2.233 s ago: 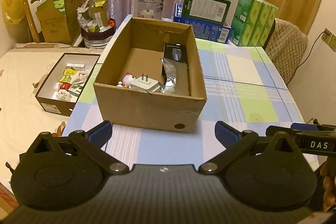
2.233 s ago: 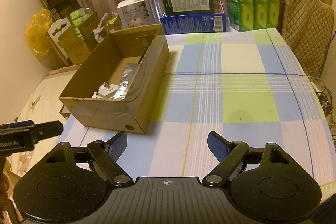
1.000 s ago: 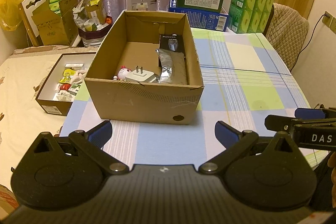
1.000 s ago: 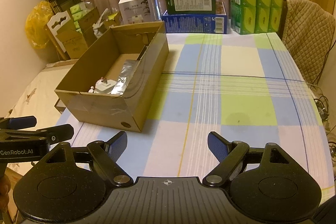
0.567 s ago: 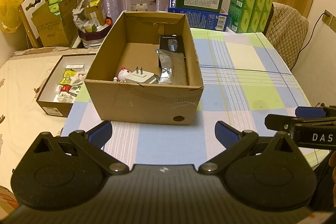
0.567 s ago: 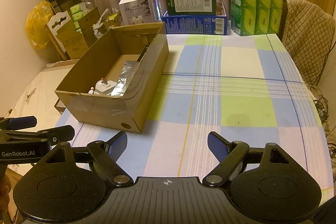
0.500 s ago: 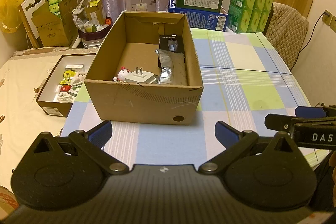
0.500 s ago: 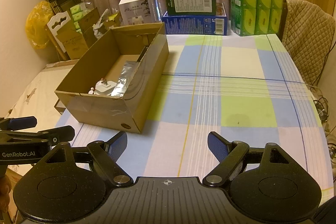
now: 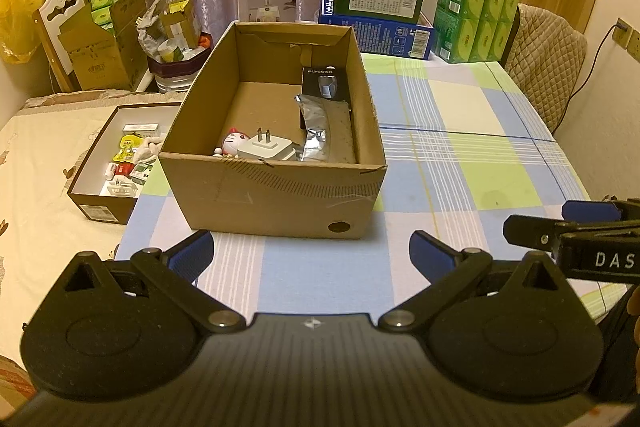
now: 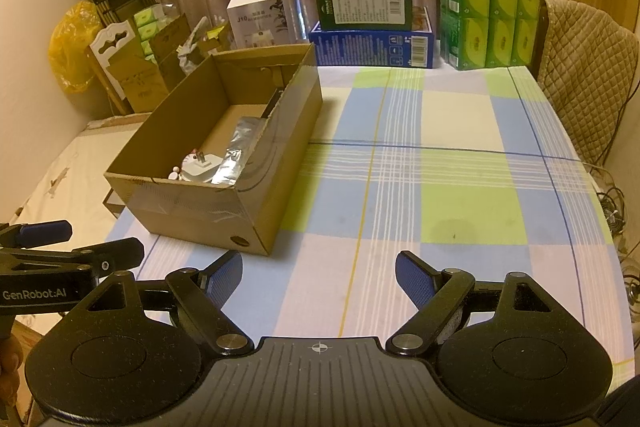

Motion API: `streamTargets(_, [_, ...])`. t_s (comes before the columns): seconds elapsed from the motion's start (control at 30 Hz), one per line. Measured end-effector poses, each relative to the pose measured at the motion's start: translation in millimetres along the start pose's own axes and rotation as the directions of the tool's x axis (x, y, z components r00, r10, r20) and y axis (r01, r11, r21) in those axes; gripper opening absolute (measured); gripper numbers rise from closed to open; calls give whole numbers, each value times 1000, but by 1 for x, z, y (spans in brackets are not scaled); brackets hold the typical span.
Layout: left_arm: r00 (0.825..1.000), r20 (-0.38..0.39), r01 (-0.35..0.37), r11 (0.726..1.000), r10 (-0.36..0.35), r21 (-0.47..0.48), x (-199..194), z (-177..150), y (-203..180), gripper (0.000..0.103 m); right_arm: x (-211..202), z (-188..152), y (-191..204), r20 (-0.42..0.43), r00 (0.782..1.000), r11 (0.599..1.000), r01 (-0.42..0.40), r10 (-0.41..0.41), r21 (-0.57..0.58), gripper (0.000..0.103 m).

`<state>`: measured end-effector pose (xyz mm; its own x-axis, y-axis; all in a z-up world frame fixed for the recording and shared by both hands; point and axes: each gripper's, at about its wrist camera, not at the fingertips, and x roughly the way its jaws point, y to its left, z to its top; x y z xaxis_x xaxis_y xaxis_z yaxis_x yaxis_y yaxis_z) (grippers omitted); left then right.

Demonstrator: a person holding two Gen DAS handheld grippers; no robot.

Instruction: Organize objects

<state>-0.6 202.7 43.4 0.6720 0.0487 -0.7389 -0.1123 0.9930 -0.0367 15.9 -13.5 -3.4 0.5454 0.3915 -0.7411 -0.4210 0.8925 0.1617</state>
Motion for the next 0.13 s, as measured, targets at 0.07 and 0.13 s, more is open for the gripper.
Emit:
streamTargets(0.07, [1000, 11, 9, 1000, -9, -5, -1, -1, 0, 102, 0, 0, 0, 1, 1000, 1000, 1, -1, -1, 81])
streamTargets(0.13, [1000, 22, 11, 1000, -11, 2, -2, -1, -1, 102, 0, 1, 1, 0, 1000, 1000, 1, -1, -1, 81])
